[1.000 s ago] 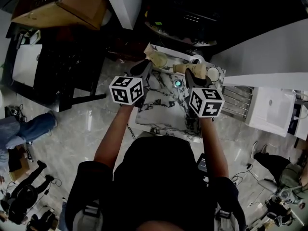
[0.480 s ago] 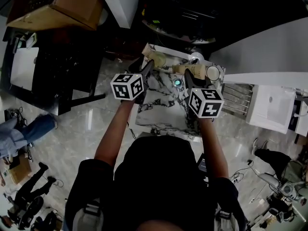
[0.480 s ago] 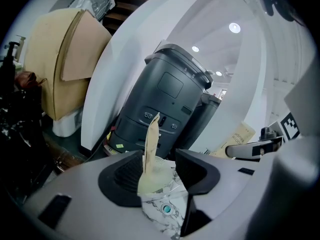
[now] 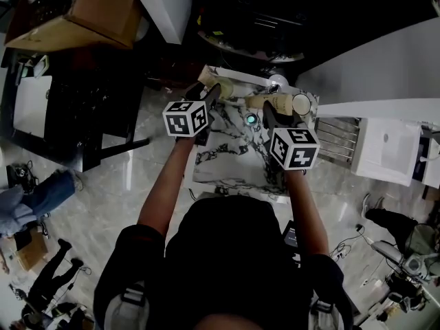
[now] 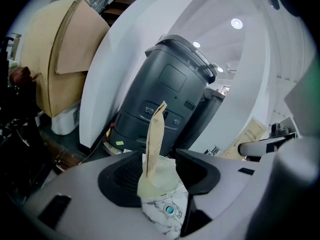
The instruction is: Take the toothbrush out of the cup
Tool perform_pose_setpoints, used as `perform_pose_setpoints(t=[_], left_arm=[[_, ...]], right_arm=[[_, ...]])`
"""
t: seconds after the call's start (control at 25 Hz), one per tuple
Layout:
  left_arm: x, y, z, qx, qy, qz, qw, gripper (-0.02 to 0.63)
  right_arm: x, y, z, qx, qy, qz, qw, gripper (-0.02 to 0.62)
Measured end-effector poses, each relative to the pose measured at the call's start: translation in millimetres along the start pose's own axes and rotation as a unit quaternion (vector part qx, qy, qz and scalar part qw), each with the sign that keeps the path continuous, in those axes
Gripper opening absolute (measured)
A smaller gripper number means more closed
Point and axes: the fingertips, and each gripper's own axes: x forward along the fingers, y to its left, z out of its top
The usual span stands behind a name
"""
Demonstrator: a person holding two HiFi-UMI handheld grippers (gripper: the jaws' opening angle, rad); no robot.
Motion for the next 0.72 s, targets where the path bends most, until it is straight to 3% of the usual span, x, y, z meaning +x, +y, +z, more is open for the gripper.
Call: perform_pose_setpoints(t=[0.2,0.4,0.72], left_arm=[[4,3,2,0.010,0.003,0.010,0.9999,0.196],[2,14,9,0.022,-0.011,0.045,0.9987,0.195],[6,10,9,0.034,-0.002,0.043,0.9985,0.183]], right_arm=[[-1,1,0,-0.002,-0.001,0.004,1.000,0.057],[-2,1,0,-0.001,-0.002,0.007,1.000,0.057],[-5,1,1,-0.001,-0.003,0.008,1.000,0.057]])
